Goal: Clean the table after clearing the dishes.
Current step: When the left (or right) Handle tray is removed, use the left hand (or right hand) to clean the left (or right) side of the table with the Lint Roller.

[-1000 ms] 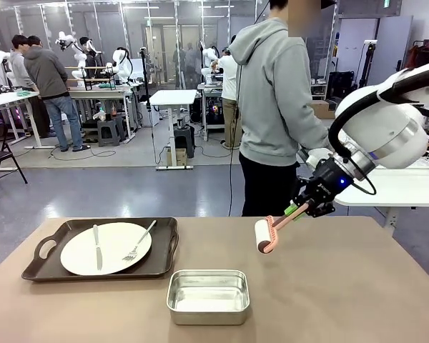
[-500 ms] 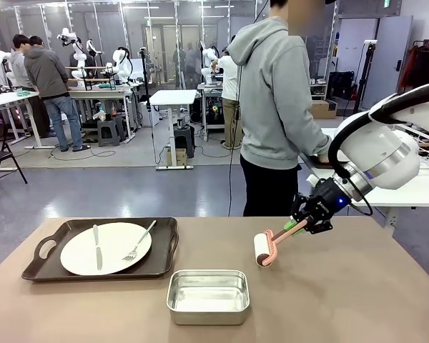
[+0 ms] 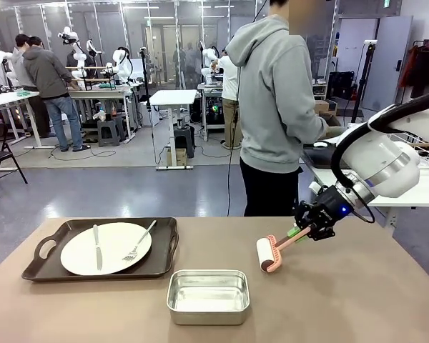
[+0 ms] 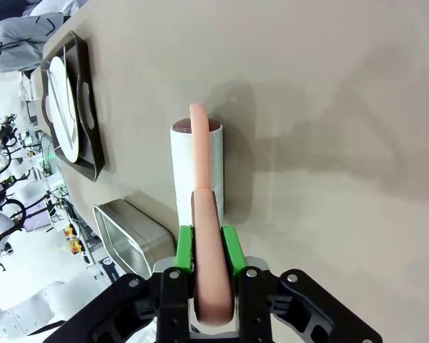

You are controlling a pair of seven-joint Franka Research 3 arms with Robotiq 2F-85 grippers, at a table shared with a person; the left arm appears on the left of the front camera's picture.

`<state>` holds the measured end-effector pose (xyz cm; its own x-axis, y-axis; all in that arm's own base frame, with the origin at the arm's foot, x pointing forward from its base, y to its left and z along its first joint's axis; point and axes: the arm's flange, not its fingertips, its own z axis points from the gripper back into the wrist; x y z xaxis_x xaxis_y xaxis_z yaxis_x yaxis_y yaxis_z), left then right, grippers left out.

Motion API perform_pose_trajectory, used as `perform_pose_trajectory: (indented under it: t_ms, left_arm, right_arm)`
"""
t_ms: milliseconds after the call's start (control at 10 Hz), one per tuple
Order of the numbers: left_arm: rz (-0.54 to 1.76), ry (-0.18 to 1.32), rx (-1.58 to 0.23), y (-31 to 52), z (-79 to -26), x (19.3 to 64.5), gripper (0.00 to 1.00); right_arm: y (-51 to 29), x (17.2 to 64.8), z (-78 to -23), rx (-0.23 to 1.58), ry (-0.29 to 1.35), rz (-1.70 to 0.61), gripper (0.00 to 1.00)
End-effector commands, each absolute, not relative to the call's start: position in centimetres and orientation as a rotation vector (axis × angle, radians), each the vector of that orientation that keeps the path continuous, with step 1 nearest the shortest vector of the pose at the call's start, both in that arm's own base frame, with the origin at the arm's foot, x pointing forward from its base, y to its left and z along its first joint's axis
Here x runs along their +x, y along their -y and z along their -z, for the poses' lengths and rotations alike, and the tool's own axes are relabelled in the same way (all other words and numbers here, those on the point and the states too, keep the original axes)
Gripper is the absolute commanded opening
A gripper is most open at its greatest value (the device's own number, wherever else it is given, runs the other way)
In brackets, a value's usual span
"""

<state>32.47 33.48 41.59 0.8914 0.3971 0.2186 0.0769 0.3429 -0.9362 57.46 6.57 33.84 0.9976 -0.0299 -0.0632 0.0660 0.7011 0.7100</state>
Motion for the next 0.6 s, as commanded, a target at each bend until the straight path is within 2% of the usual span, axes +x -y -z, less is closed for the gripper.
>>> perform_pose_trajectory:
  t_ms: [0, 300, 500]
  left_arm:
    - [-0.212, 0.459, -1.214, -33.6, -41.6, 32.2, 1.00]
    - [-0.212, 0.459, -1.214, -33.6, -41.6, 32.2, 1.00]
    - [-0.212, 0.459, -1.214, -33.6, -41.6, 32.2, 1.00]
  right_arm:
    - [-4.0, 57.8, -32.7, 0.791, -0.042, 0.052, 0.22]
    - [0.2, 56.9, -32.7, 0.766, -0.033, 0.061, 0.22]
    - [4.1, 56.5, -32.5, 0.699, -0.094, 0.057, 0.22]
